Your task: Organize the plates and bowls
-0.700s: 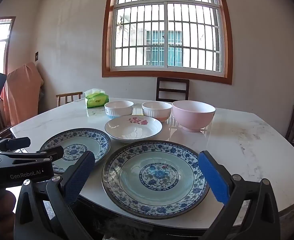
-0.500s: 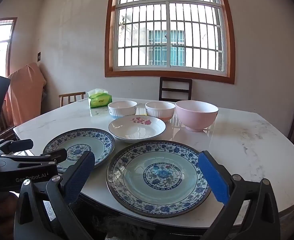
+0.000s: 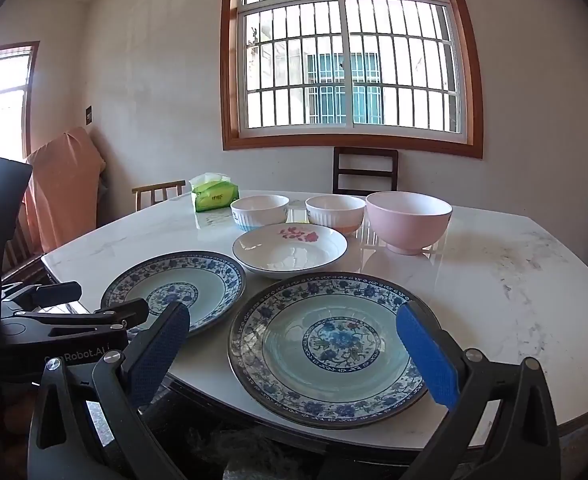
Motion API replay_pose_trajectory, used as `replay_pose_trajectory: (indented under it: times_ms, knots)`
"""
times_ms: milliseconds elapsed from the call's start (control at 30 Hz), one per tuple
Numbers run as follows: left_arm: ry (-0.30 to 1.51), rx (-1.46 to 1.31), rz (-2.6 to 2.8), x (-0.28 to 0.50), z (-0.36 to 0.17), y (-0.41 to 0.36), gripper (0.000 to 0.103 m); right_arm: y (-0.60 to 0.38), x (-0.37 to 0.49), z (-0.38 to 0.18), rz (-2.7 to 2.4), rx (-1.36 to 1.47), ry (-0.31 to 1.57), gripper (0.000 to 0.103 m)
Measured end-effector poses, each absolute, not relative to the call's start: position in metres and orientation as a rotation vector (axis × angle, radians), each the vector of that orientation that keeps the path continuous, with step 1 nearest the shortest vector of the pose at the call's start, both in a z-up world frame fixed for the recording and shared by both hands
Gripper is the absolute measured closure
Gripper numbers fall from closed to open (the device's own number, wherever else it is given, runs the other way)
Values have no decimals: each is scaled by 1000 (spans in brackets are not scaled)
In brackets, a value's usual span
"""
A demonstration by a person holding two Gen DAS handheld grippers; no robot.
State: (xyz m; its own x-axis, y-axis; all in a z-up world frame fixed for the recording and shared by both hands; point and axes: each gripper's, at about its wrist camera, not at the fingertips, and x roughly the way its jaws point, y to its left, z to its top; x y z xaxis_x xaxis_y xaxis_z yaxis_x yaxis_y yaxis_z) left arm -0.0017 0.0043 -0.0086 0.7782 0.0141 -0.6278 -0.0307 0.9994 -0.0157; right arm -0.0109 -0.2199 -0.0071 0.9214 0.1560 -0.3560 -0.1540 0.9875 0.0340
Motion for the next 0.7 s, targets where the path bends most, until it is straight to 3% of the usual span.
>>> replay_pose_trajectory:
  times_ms: [700]
  knots:
    - [702,-16,14,-2,-9,2,10,-225,-8,-13,254,95,402,5]
